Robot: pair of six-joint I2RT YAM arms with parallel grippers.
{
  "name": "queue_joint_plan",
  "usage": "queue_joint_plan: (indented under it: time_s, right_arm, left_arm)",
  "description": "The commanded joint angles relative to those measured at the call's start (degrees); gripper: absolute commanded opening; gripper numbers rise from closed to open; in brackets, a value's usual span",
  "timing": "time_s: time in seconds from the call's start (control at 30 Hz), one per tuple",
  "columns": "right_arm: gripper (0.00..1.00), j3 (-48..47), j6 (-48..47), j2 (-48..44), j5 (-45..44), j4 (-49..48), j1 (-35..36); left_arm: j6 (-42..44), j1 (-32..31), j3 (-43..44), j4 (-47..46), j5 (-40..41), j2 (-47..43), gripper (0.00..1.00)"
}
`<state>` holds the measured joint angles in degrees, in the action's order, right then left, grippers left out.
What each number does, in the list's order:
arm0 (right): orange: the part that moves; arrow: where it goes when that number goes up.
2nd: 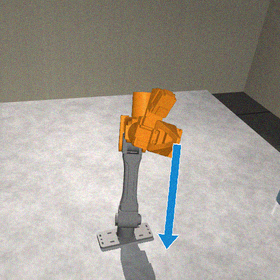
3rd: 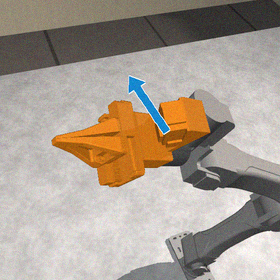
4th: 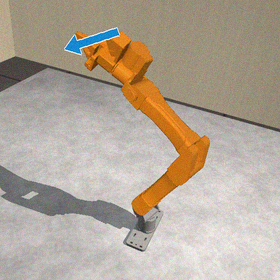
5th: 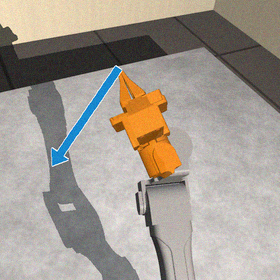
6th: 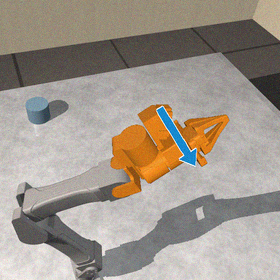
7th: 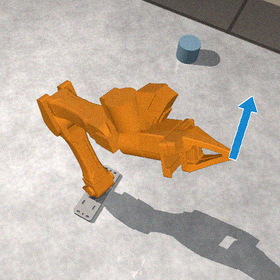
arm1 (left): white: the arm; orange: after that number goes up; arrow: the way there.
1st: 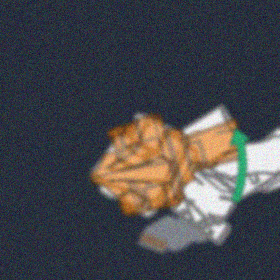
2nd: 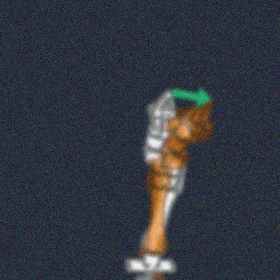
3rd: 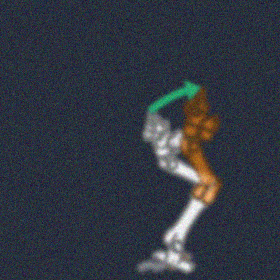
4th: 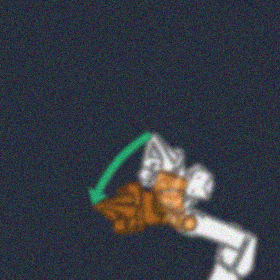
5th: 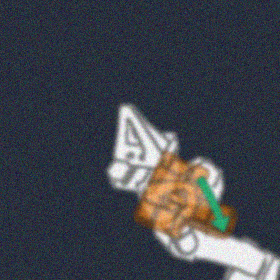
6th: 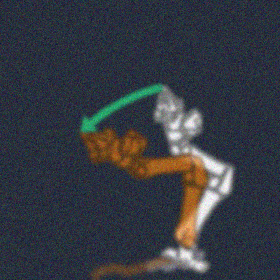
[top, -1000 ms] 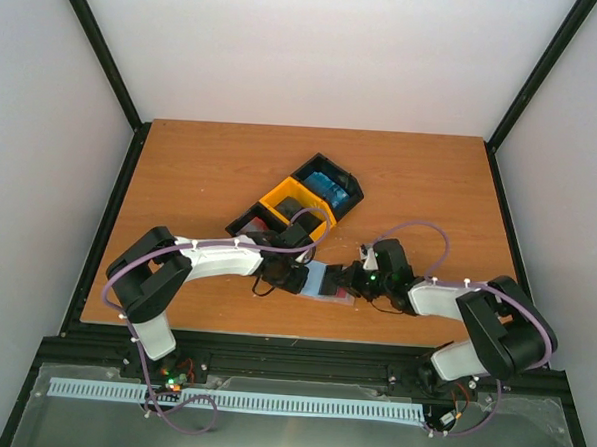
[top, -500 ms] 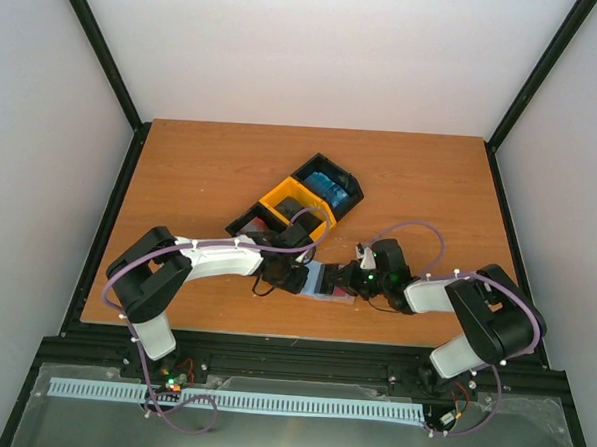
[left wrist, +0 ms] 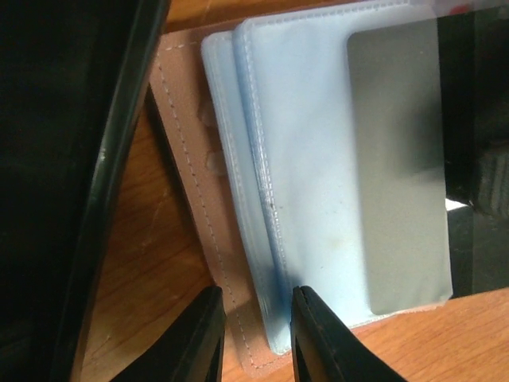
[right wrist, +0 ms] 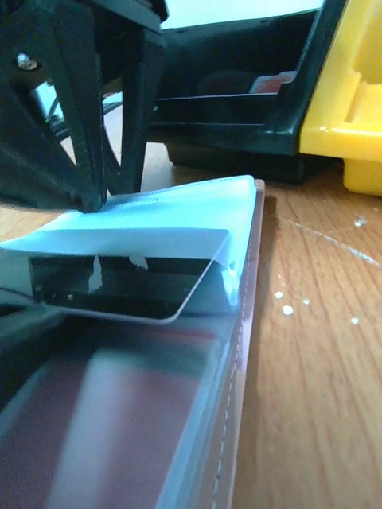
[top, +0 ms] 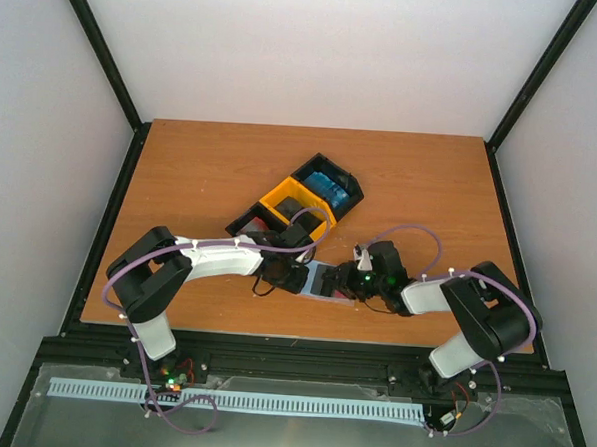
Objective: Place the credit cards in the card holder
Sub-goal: Insert the credit card into the card holder.
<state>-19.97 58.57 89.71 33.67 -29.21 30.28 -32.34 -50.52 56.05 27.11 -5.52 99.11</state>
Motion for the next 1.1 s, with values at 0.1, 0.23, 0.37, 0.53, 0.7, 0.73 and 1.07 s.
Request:
queue_joint_plan:
  time_s: [0.1, 0.23, 0.37, 0.53, 0.7, 0.73, 1.07]
  right_arm:
    - [0.51, -2.4, 0.4, -9.6, -12.2, 18.9, 4.4]
    - [0.56, -5.0, 0.8, -11.6, -16.3, 27.7, 6.0]
    - [0.59, -7.8, 0.7, -11.7, -18.6, 33.5, 6.6]
    - [0.57, -10.0, 1.2, -8.2, -18.8, 36.4, 7.5]
    - [0.53, -11.3, 1.5, -5.6, -15.5, 31.8, 8.9]
    - [0.53, -11.4, 1.7, -5.1, -14.9, 30.5, 9.0]
    - [0.53, -10.9, 0.2, -3.2, -11.8, 22.0, 9.1]
  left_arm:
    - [1.2, -0.5, 2.7, 2.5, -1.4, 1.1, 0.26]
    - [1.2, -0.5, 3.1, 1.7, -2.7, 1.2, 0.26]
    - [0.8, -0.5, 2.8, 0.9, -3.6, 1.1, 0.26]
    - [0.7, -0.5, 2.2, 0.3, -3.6, 0.7, 0.25]
    - [0.6, -0.5, 1.6, -0.1, -3.8, 0.6, 0.25]
    - [0.6, -0.5, 1.5, -0.2, -3.8, 0.6, 0.25]
    - [-2.3, -0.5, 2.1, 2.1, 2.6, -1.8, 0.25]
